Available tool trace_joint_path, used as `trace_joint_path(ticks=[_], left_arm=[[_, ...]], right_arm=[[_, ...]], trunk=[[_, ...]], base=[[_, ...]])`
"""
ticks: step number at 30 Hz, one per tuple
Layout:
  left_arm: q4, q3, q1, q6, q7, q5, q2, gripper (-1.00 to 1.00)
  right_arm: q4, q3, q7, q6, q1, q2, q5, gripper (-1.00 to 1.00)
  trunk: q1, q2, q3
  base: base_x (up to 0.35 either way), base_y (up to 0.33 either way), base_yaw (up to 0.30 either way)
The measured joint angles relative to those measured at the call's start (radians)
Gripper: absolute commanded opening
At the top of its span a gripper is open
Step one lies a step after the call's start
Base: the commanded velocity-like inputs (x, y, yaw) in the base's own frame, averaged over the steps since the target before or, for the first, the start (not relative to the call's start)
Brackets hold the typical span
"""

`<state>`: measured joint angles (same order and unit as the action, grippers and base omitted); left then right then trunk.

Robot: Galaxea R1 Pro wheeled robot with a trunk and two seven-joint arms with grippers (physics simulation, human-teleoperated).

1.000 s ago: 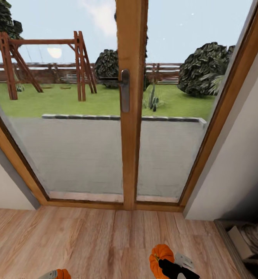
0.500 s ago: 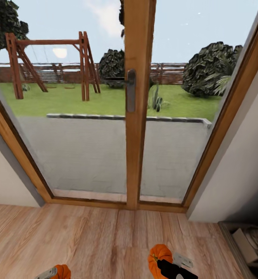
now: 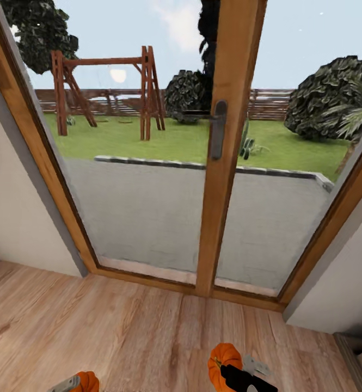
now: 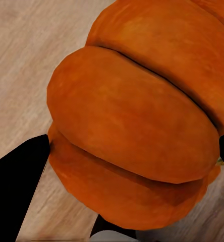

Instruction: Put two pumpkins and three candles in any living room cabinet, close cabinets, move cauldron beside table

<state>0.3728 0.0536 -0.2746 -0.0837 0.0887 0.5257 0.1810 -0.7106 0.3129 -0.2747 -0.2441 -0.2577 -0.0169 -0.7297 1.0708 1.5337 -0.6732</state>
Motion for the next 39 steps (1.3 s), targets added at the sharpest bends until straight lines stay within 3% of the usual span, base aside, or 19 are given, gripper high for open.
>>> trace_joint_path(ticks=[26,33,39], left_arm=[[-0.001,-0.006,0.000,-0.003,0.007,0.006,-0.008,-1.00],[-0.001,-0.007,0.000,-0.001,0.007,0.006,-0.009,-1.00],[-0.002,-0.008,0.000,-0.001,0.007,0.006,-0.010,-1.00]], right_arm=[[0.001,0.001,0.000,0.003,0.000,0.000,0.000,-1.00],[0.003,0.002,0.000,0.021,0.000,0.012,-0.002,-1.00],[0.011,0.001,-0.001,0.026,0.000,0.015,0.016,-1.00]], trunk=[[-0.100,-0.182,0.081],[-0.126,-0.231,0.103],[-0.149,-0.273,0.122]], base=[[0.000,0.000,0.288],[0.000,0.000,0.288],[0.000,0.000,0.288]])
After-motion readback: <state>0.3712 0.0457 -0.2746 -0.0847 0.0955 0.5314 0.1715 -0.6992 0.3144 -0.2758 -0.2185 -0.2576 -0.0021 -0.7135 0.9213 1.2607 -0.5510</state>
